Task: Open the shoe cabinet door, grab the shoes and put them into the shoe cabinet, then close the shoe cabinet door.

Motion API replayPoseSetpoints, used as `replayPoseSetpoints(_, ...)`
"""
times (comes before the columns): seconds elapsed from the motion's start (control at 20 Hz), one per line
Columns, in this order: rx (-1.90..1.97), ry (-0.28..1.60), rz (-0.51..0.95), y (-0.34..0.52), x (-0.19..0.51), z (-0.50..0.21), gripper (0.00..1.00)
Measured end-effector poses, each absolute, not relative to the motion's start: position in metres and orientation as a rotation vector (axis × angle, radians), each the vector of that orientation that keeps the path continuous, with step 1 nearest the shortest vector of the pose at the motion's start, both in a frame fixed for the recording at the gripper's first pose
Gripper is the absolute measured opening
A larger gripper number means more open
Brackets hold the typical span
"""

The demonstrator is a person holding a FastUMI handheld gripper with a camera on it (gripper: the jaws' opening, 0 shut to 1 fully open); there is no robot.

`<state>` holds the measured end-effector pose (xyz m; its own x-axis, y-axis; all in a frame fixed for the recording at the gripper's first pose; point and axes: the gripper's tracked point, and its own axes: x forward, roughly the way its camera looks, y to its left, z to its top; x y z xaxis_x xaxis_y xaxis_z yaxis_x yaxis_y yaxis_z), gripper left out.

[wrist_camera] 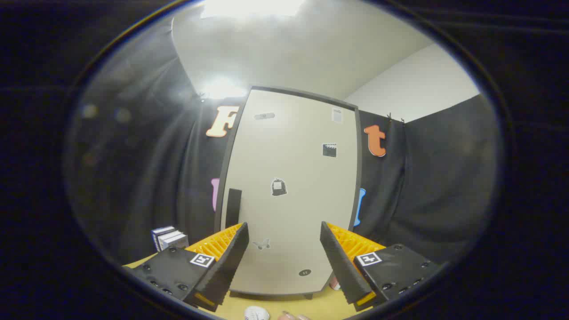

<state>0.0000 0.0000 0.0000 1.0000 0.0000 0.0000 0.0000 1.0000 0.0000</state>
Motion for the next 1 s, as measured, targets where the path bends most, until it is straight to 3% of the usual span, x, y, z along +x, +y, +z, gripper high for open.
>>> replayPoseSetpoints(0.1, 0.124, -0.067, 0.080, 0.012, -0.001, 0.017, 0.99)
replayPoseSetpoints(0.2, 0.194, -0.108, 0.070, -0.002, -0.005, 0.029, 0.99)
replayPoseSetpoints(1.0, 0.213, 0.122, 0.008, 0.028, 0.070, -0.013, 0.97)
